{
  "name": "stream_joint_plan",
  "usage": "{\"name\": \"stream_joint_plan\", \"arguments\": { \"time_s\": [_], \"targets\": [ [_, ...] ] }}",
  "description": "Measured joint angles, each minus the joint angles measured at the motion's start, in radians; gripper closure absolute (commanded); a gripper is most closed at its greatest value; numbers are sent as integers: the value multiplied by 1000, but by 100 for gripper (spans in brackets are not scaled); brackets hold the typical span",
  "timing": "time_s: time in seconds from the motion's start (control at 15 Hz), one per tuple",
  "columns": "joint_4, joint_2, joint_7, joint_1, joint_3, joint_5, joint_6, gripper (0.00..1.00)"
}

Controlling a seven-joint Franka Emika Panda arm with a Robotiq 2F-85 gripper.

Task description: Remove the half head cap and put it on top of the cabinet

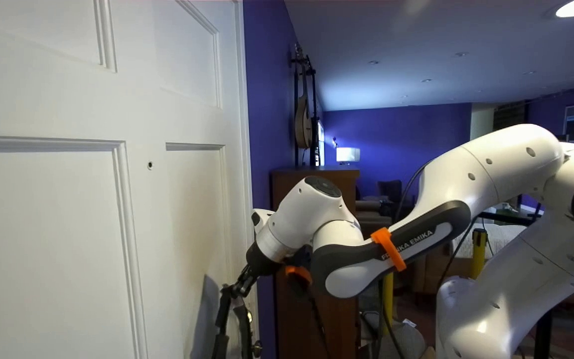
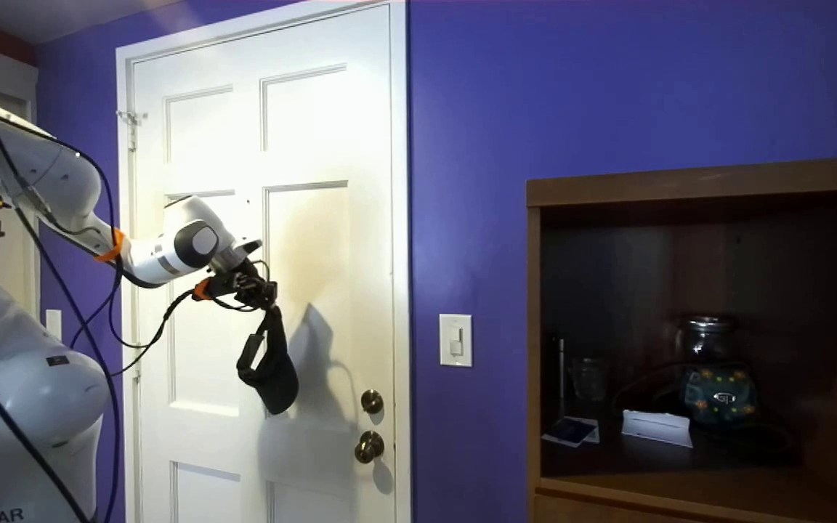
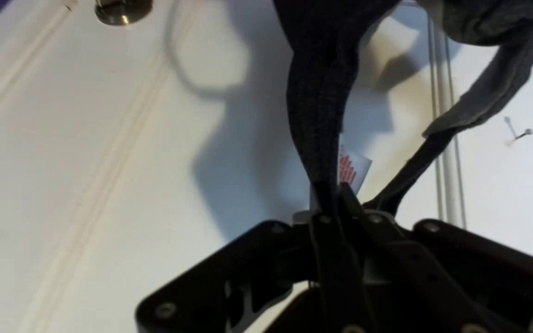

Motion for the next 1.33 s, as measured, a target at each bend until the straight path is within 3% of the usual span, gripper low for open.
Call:
{"name": "stream_joint_plan", "arguments": {
  "time_s": [0.27, 0.33, 0.53, 1.13, 1.33],
  "targets": [
    [-59, -198, 98, -6, -79, 0, -163, 99],
    [-73, -244, 119, -13, -96, 0, -189, 94],
    [-108, -343, 158, -48, -113, 0, -213, 94],
    [-112, -355, 171, -54, -114, 0, -215, 99],
    [-105, -366, 170, -109, -146, -14, -215, 99]
  ]
}}
